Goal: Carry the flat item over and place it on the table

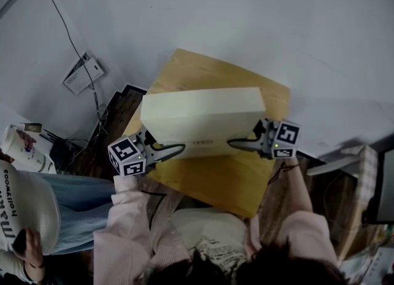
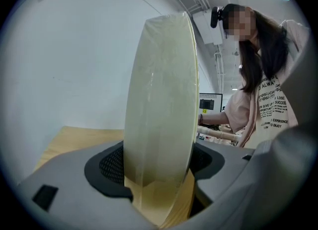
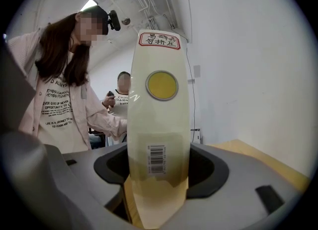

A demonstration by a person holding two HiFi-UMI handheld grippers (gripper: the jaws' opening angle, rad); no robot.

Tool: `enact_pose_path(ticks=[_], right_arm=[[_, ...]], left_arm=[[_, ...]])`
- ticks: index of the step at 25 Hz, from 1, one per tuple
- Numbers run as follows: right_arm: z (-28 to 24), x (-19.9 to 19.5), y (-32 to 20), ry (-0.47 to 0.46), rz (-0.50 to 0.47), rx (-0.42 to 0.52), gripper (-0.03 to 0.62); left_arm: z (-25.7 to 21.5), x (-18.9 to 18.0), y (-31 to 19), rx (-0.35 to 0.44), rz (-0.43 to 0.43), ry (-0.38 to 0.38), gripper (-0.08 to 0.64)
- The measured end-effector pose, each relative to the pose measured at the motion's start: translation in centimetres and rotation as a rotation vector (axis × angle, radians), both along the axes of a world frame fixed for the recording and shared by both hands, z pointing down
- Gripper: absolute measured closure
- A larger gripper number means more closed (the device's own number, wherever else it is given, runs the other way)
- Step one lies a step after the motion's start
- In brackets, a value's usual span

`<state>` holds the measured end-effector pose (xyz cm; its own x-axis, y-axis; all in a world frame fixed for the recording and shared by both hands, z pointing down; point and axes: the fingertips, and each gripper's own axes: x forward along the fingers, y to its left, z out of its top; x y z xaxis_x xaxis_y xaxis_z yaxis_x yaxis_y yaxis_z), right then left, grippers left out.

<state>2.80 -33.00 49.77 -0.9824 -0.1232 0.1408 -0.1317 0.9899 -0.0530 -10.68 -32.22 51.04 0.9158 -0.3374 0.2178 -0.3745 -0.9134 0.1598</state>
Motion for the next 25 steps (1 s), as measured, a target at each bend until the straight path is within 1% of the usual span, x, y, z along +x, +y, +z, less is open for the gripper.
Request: enact_pose_path(ticks=[4, 10, 13, 19, 25], right_arm=[[0.2, 0.2, 0.3, 0.017, -0.009, 0.023, 0.288], [0.4, 0.2, 0.6, 0.019, 0.000, 0.014, 0.287], [0.6, 0.2, 1.1, 0.034, -0.004, 0.001, 0.287], [0.6, 0.2, 1.1, 0.044, -0.010, -0.001, 0.290], [0.6, 0.3, 1.0, 0.054, 0.015, -0.027, 0.268]], left_arm=[[0.2, 0.3, 0.3, 0.014, 0.000, -0.009, 0.211], [0.4, 0.3, 0.4, 0.022, -0.011, -0.022, 0.207], [0.4, 0.4, 0.8, 0.025, -0.017, -0.021, 0.204], [0.3, 0.4, 1.0, 0.013, -0.032, -0.021, 0.198], [0.4, 0.5, 1.1, 0.014, -0.060, -0.029, 0.187]])
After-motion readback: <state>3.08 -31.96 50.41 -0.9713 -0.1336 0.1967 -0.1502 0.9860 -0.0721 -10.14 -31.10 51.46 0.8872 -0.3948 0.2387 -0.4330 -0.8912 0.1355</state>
